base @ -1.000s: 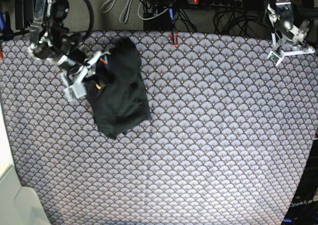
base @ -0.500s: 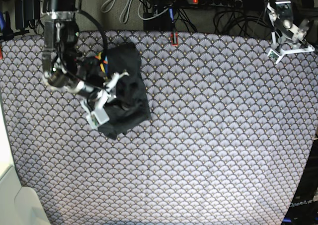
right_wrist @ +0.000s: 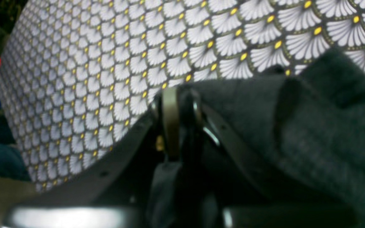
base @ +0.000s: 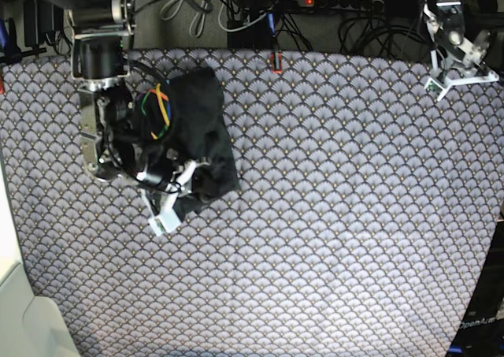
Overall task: Fold the T-shirt properly
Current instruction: 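Press and tuck the bundle's edge with the right gripper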
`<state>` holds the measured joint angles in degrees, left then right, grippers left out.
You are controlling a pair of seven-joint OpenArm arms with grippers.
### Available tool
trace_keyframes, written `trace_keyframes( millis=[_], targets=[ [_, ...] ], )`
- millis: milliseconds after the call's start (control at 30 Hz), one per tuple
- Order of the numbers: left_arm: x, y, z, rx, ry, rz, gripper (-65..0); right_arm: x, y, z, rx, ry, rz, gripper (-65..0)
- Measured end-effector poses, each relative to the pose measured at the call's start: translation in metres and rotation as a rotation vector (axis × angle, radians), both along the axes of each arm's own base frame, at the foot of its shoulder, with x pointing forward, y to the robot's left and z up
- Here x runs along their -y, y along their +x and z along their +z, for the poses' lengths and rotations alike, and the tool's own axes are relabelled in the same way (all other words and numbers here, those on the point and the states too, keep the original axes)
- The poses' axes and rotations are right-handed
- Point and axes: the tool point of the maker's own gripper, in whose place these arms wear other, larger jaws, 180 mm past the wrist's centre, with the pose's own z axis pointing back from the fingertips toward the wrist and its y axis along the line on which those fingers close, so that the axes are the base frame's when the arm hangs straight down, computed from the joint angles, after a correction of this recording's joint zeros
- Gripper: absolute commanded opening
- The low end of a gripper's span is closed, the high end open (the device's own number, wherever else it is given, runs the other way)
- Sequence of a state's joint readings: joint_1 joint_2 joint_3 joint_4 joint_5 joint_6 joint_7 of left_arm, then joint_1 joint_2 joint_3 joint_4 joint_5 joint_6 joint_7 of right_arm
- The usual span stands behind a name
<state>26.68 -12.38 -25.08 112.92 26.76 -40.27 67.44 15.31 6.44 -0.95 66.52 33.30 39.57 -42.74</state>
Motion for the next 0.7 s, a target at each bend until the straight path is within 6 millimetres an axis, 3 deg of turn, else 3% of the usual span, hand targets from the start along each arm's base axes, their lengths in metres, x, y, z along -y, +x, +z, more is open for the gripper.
trace_keyframes(
  millis=[300,467,700],
  targets=[
    [-0.002,0.0,0.002,0.0,0.009,-0.003,-64.8,-0.019,0.021,-0.018,-0.069,0.106,-0.053,-60.6],
    [-0.002,-0.003,0.0,-0.009,0.008,-0.003,-64.8,-0.029,0.037,-0.007,-0.027,0.175,-0.094,-60.6],
    [-0.001,-0.006,0.0,-0.015,0.007,-0.005,-64.8,-0.027,0.047,0.007,0.039,0.184,-0.107,-60.6]
  ],
)
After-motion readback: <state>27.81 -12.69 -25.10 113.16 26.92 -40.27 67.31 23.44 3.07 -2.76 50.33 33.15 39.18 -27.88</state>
